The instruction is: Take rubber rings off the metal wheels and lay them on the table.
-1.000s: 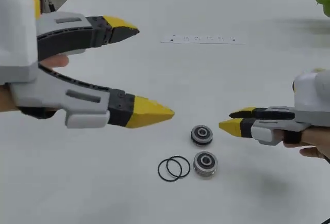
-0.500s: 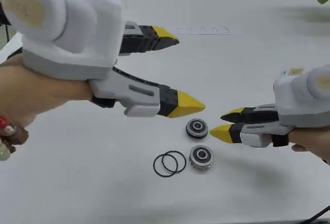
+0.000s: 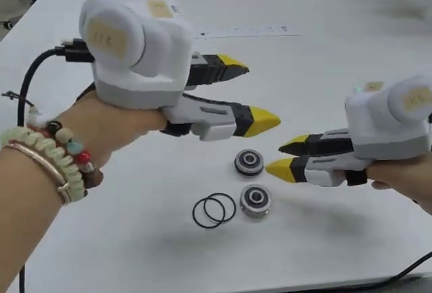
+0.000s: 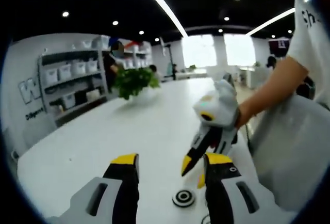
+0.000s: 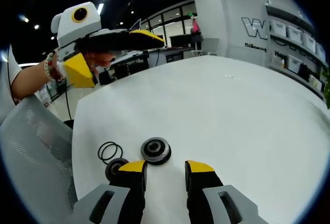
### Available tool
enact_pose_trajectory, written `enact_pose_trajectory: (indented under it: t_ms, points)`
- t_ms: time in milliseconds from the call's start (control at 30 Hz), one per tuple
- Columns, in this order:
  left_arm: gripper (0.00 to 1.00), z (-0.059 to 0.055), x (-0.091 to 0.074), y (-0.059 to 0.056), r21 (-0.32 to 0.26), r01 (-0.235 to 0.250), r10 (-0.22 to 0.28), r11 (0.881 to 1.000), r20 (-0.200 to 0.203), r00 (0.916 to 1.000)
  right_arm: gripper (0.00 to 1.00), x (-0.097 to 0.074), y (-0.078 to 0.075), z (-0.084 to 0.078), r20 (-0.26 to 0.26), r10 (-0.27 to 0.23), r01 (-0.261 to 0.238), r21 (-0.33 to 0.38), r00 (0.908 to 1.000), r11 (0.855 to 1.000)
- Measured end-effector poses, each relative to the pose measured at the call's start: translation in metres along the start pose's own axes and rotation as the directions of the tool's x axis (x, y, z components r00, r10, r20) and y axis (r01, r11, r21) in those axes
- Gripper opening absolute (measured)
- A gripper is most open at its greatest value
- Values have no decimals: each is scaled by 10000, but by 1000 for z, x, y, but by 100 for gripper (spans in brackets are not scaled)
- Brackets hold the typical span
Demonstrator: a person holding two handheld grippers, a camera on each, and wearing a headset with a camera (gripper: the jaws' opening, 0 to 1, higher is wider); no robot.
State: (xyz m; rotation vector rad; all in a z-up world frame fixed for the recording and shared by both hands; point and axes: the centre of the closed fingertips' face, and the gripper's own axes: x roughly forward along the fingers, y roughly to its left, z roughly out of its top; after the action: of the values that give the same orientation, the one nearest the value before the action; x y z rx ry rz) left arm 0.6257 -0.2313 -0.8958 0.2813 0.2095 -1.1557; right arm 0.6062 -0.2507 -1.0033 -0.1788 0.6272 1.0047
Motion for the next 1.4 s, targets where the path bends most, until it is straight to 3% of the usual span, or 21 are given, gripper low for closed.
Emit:
enact_pose_trajectory:
  t_ms: [100, 267, 300, 567, 767, 1000, 1400]
  points:
    - [45, -15, 4, 2, -65, -183, 181, 9998, -200, 9996, 27, 0, -1, 0, 44, -16, 15, 39, 10000, 10000]
    - [41, -39, 9, -9, -296, -61, 46, 9995, -509, 9987, 27, 1, 1, -1, 7, 28, -28, 17, 10000, 10000]
    - [39, -48, 10, -13, -351, -6, -18, 9994, -699, 9976, 27, 1, 1, -2, 0, 43, -43, 11, 10000, 10000]
    - [29, -83, 16, -22, -391, 245, -304, 9989, -1567, 9872, 26, 4, 6, -5, -177, 182, -184, -123, 9997, 9998]
    - [20, -91, 17, -22, -651, 70, -175, 9979, -1629, 9865, 26, 6, 8, -7, -232, 249, -253, -174, 9994, 9995]
    - [20, -102, 21, -26, -1024, 175, -370, 9946, -1915, 9808, 25, 8, 10, -8, -312, 307, -315, -247, 9990, 9992]
    - [16, -103, 25, -25, -1051, -72, -139, 9944, -1988, 9799, 24, 11, 10, -7, -326, 350, -365, -476, 9989, 9982]
